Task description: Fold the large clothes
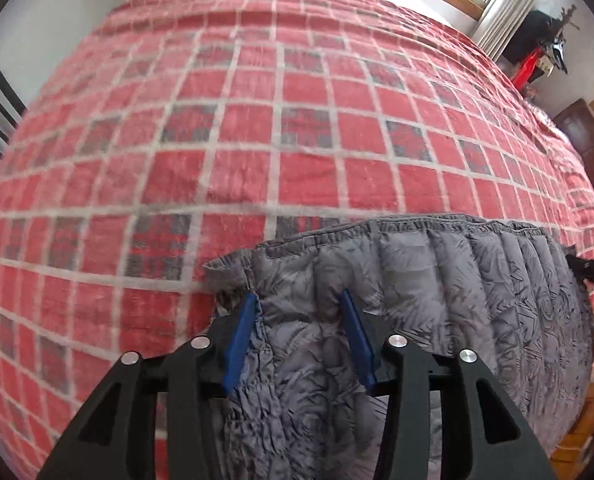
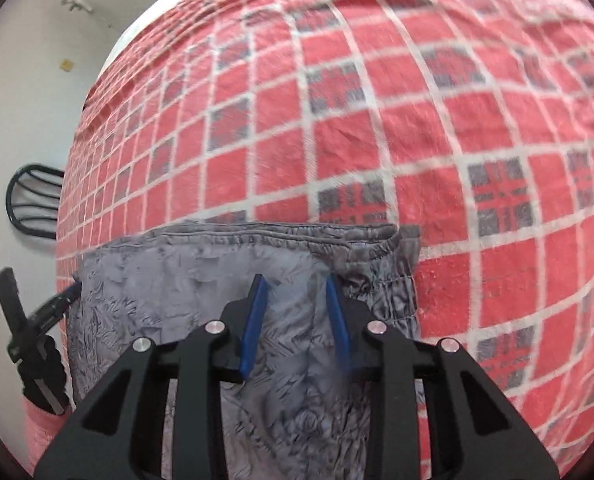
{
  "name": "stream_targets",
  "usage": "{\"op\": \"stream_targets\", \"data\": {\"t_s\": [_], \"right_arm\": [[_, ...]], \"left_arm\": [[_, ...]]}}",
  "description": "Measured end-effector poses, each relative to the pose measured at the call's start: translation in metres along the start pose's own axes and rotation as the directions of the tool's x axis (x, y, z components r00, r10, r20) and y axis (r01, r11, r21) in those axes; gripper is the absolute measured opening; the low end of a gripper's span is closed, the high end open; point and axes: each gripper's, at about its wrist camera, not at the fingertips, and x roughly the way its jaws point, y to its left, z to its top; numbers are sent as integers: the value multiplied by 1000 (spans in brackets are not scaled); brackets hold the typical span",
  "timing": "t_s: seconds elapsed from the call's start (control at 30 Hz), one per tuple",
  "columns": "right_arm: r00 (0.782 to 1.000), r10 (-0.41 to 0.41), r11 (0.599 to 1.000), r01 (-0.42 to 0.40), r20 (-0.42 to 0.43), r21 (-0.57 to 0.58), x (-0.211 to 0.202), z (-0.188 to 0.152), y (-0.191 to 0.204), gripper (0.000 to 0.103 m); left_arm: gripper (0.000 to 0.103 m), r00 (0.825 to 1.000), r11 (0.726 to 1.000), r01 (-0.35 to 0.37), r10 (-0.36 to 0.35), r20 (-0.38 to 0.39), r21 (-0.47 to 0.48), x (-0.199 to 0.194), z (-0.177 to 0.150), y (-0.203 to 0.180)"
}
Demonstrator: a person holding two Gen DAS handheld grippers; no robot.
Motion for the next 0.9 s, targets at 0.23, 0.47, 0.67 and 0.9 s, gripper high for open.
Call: {"op": "stream_targets", "data": {"t_s": [0.23,0.47,0.67,0.9], "right_arm": [[999,-31,999,31,10,-11,-23,-2,6,32],[998,-56,970,62,33,-237,-78,-53,52,34],[997,-62,939,45,-39,-342,-80,-103,75,34],[984,-137,914,81,-116,-397,-46,-124,83,33]], "left_arm": [[45,1000,999,-7,7,11,-47,-19,-3,2],[45,991,995,-36,47,122,-98,-93,-44,12],[49,992,961,-18,51,112,-274,-128,-120,38],[50,995,871,53,-2,104,-488,-128,-199,47]]}}
